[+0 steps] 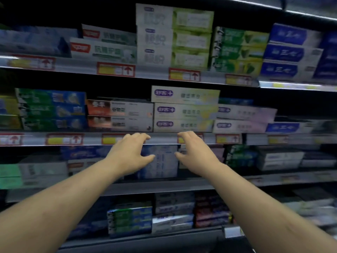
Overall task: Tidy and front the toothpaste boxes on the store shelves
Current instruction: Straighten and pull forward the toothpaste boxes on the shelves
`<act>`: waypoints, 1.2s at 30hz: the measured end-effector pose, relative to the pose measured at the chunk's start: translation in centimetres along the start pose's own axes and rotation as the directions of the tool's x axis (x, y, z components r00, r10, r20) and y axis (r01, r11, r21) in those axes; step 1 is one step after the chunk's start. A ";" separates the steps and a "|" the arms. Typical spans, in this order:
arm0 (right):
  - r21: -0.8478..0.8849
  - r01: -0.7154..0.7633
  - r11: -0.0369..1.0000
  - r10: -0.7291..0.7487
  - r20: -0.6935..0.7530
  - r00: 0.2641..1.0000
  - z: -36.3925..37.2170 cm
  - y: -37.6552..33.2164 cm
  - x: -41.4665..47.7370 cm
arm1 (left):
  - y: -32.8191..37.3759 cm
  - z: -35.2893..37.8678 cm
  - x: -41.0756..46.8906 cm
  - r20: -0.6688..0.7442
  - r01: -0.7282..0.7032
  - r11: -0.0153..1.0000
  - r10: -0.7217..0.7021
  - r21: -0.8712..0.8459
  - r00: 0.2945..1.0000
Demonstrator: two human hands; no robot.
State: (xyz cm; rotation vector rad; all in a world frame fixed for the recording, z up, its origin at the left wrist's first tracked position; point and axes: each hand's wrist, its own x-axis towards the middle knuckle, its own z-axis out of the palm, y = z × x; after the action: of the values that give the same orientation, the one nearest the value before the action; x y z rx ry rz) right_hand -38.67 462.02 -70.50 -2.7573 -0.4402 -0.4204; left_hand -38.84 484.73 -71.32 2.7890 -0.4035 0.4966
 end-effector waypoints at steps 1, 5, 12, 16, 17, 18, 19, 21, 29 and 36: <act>0.006 -0.032 0.999 0.032 -0.001 1.000 -0.4 1.5 -0.5 | 1.3 0.8 0.6 0.015 -0.018 1.000 0.018 -0.012 1.000; 0.024 -0.156 0.987 0.157 -0.010 0.988 -2.5 7.5 -1.9 | 6.5 3.6 3.9 0.054 -0.087 0.992 0.092 -0.086 0.994; 0.130 -0.339 0.932 0.356 -0.150 0.922 -6.6 16.7 -2.8 | 15.5 6.0 9.7 -0.025 -0.157 0.938 0.157 -0.310 0.987; 0.341 -0.389 0.856 0.487 -0.276 0.829 -8.5 21.0 -2.4 | 19.6 6.2 12.6 -0.062 -0.150 0.893 0.136 -0.423 0.989; 0.395 -0.385 0.834 0.513 -0.298 0.805 -8.9 21.9 -2.3 | 20.5 6.3 13.3 -0.070 -0.142 0.885 0.124 -0.443 0.990; 0.440 -0.377 0.815 0.533 -0.315 0.785 -9.3 22.8 -2.1 | 21.3 6.3 14.0 -0.076 -0.135 0.880 0.113 -0.455 0.991; 0.477 -0.366 0.799 0.548 -0.327 0.770 -9.6 23.6 -1.8 | 22.1 6.3 14.7 -0.073 -0.129 0.879 0.108 -0.458 0.991; 0.536 -0.351 0.768 0.574 -0.333 0.748 -10.1 24.8 -1.0 | 23.6 6.5 16.0 -0.061 -0.136 0.887 0.121 -0.442 0.991; 0.758 -0.262 0.598 0.670 -0.293 0.682 -11.7 29.2 3.2 | 25.9 6.9 19.7 0.037 -0.108 0.949 0.125 -0.297 0.991; 0.843 -0.211 0.495 0.564 -0.127 0.816 -11.6 31.7 5.3 | 25.6 7.5 20.7 -0.028 -0.108 0.943 0.104 -0.314 0.994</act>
State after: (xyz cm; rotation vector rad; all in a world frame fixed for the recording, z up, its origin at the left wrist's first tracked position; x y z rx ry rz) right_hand -25.67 430.73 -66.48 -1.7125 0.1323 -0.4787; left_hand -26.09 454.17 -64.78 2.4643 -0.5783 0.4288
